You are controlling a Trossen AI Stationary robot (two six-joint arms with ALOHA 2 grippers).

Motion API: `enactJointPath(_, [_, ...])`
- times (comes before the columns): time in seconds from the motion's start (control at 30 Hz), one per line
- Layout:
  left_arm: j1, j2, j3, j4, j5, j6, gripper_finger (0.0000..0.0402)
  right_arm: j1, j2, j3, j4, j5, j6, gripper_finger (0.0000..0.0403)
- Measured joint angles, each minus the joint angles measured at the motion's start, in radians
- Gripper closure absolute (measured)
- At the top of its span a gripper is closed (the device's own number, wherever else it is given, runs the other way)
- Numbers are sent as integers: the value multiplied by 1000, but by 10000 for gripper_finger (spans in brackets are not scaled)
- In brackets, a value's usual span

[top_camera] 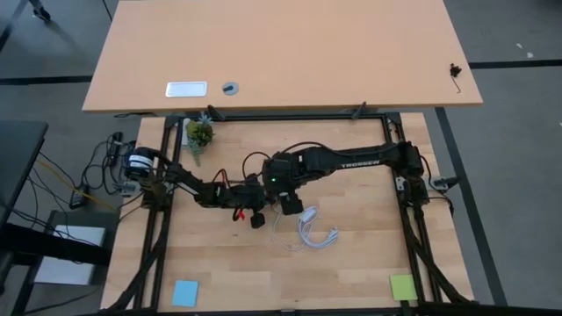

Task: Screw lightbulb
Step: Remove the lightbulb from the lamp socket

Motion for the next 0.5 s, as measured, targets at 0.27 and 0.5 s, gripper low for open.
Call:
enactJointPath(0.27, [0,0,0,-1,0,-2,401,-16,-3,48,-99,-6,583,93])
enactJointPath(0.5, [0,0,0,-2,0,-2,401,-39,45,19,-76,-13,637,85])
